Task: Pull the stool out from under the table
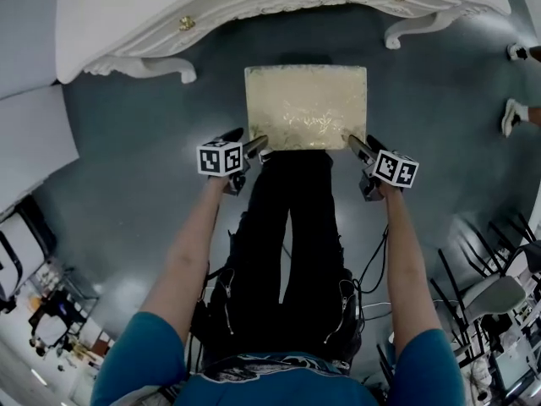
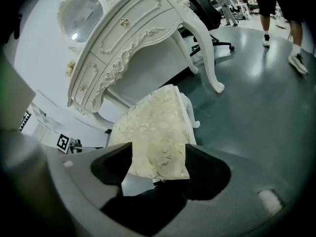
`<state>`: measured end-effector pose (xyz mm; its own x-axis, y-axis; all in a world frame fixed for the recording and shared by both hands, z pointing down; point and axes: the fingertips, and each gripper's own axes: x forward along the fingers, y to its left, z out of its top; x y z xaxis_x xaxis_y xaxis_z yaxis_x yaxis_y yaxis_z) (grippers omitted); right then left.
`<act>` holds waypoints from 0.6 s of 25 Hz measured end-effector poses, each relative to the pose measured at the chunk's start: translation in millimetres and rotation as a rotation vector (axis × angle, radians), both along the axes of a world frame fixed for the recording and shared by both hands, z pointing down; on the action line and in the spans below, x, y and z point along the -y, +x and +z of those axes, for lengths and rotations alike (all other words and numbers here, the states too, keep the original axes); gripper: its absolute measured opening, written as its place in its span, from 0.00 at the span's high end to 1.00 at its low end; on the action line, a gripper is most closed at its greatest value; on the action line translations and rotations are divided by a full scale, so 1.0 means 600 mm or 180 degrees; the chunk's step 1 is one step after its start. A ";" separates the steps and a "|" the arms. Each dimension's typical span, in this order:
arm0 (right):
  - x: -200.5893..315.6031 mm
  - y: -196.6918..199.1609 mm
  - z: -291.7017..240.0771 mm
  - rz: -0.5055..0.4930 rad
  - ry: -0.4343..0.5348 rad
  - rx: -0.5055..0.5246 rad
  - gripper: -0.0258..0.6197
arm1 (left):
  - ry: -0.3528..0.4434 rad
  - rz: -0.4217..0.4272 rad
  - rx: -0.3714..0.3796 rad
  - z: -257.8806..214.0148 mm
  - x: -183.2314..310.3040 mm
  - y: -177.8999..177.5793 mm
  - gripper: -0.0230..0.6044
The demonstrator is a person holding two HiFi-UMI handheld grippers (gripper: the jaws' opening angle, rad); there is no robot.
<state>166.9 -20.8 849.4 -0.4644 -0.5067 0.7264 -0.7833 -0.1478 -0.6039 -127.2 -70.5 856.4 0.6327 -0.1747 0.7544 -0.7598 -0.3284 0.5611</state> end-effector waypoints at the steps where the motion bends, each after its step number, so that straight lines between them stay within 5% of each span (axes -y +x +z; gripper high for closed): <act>1: 0.007 -0.003 -0.015 0.0006 0.0048 0.0000 0.45 | 0.0034 0.0038 0.0007 -0.014 0.005 0.000 0.37; 9: 0.083 -0.055 -0.167 -0.0268 0.0524 -0.0077 0.52 | 0.0388 0.0327 -0.0030 -0.149 0.058 0.009 0.44; 15: 0.139 -0.102 -0.297 -0.0307 0.0953 -0.0063 0.57 | 0.0776 0.0270 -0.0242 -0.276 0.093 0.023 0.45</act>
<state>105.6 -104.4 671.1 -0.5078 -0.6539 0.5609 -0.7971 0.1097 -0.5938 -113.7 -126.3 690.9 0.7061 -0.2894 0.6463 -0.6825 -0.5215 0.5121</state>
